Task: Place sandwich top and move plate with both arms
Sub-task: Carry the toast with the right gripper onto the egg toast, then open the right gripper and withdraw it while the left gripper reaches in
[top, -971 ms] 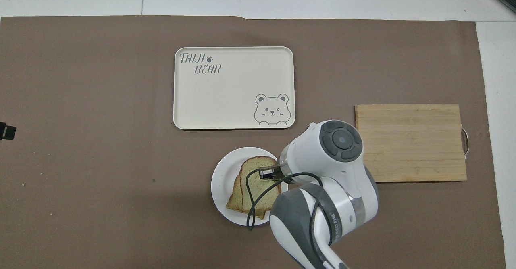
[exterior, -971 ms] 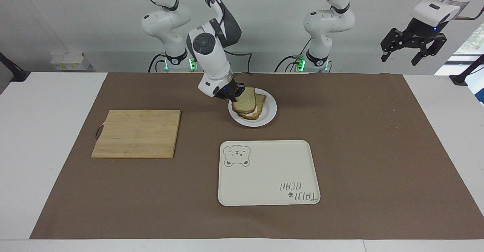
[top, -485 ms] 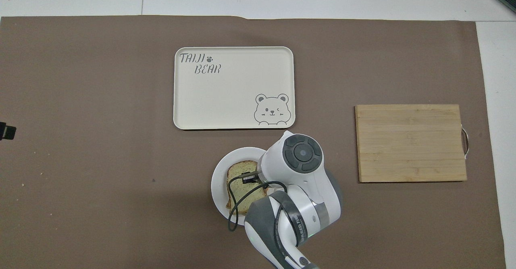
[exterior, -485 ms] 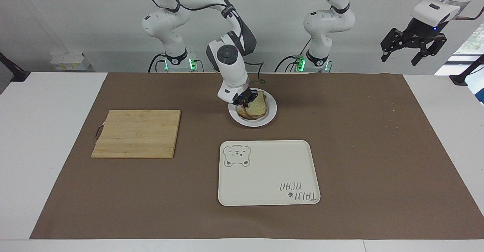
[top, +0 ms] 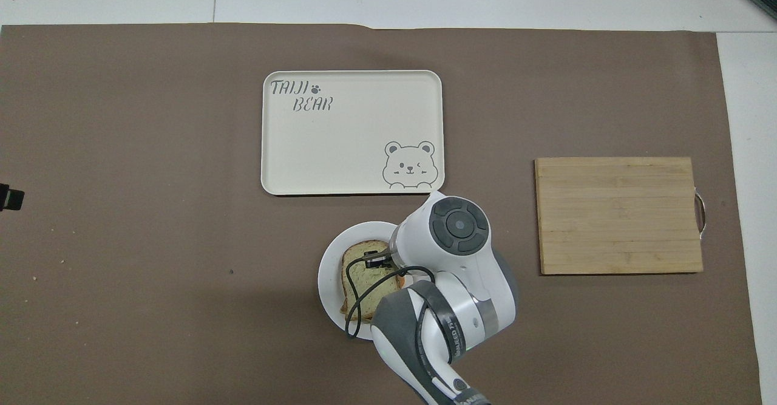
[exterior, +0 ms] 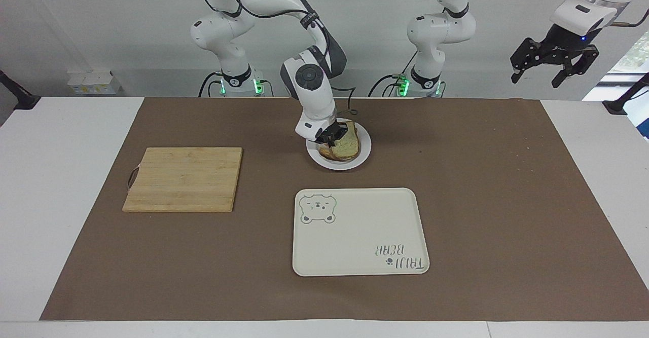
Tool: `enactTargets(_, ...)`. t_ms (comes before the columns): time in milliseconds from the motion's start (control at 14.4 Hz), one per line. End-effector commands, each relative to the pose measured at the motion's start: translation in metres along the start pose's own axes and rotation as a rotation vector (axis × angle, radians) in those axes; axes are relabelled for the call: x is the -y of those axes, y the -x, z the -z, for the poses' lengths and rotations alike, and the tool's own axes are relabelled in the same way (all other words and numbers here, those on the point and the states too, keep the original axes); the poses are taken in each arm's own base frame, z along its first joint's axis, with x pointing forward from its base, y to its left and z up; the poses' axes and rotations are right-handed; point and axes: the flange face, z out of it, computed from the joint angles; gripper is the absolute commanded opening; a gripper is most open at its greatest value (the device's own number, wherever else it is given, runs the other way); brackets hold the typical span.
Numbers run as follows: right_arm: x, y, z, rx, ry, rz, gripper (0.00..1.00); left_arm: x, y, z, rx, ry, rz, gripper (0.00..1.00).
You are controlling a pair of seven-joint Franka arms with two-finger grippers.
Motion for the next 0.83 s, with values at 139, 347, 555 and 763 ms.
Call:
enactTargets(139,-0.042,-0.021,0.053,-0.097,0.061,0.002,1.0,0.0,0.005,0.007,0.006,-0.01,0.01,1.0)
enactTargets(347,-0.069,-0.027,0.081,-0.113,0.06,-0.036,1.0,0.0,0.005,0.007,0.006,-0.01,0.01,1.0)
enactTargets(555,-0.101,-0.033,0.116,-0.082,0.089,-0.079,1.0,0.0,0.005,0.007,0.006,-0.01,0.01,1.0)
enactTargets(763,-0.133,-0.029,0.133,-0.005,0.099,-0.134,1.0,-0.012,0.012,0.004,0.056,-0.001,-0.014,1.0)
